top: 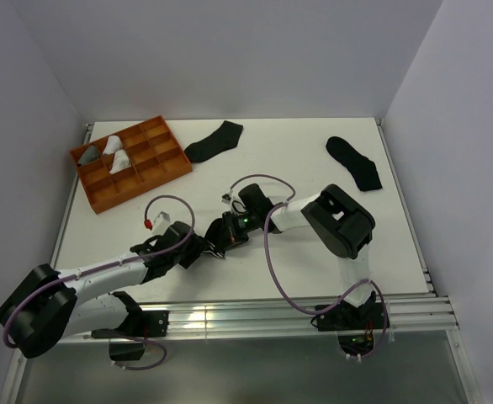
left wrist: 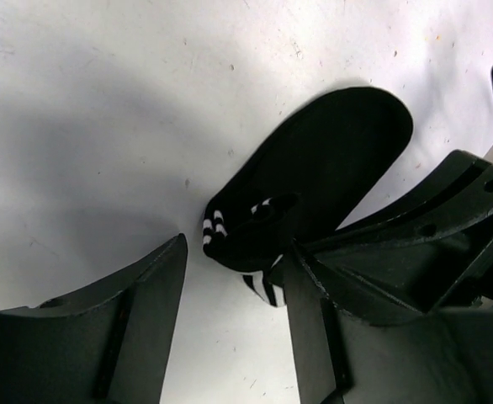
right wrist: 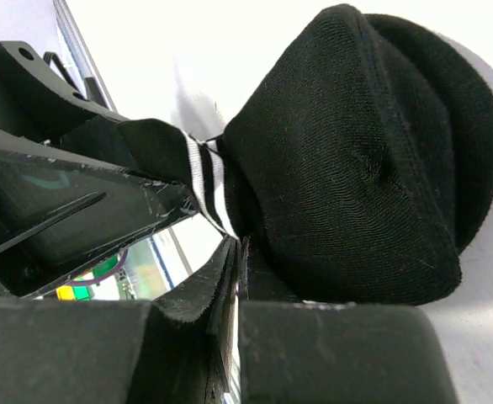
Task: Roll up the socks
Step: Roll the sock at the center of the board.
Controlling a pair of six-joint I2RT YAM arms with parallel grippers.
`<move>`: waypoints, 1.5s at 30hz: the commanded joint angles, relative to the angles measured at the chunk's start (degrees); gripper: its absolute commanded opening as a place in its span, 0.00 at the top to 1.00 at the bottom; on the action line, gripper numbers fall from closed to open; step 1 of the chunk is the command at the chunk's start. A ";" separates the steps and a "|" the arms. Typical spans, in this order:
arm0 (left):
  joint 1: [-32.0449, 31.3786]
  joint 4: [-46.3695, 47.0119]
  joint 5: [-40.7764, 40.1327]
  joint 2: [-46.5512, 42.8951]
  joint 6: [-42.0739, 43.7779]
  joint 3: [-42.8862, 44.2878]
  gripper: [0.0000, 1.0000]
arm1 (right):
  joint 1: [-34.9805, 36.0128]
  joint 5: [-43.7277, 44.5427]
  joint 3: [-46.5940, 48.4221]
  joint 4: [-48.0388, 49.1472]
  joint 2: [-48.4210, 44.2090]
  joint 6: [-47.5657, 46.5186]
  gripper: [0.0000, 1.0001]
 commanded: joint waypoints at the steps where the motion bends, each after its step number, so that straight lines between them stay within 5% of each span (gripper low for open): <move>1: -0.30 -2.85 -2.44 3.14 -0.51 -0.43 0.45 | 0.19 0.82 -0.22 -2.07 1.47 -0.91 1.00; 10: -0.22 -4.87 -2.79 9.38 1.85 3.70 0.66 | 0.28 3.01 -2.06 -1.64 -2.48 -2.84 0.99; 17: -0.13 -10.67 -1.39 13.60 7.82 10.99 0.72 | 2.73 14.43 -5.93 -0.58 -11.44 -11.61 0.68; 23: -0.22 -16.91 1.25 18.00 13.80 18.38 0.71 | 7.64 34.25 -12.87 4.06 -23.11 -18.29 0.56; 34: -0.13 -20.35 4.50 23.54 19.08 25.15 0.70 | 23.81 64.17 -18.69 12.17 -28.24 -32.10 0.49; 45: -0.04 -20.17 5.47 24.77 19.53 25.86 0.70 | 31.48 72.19 -13.50 12.69 -18.40 -39.32 0.53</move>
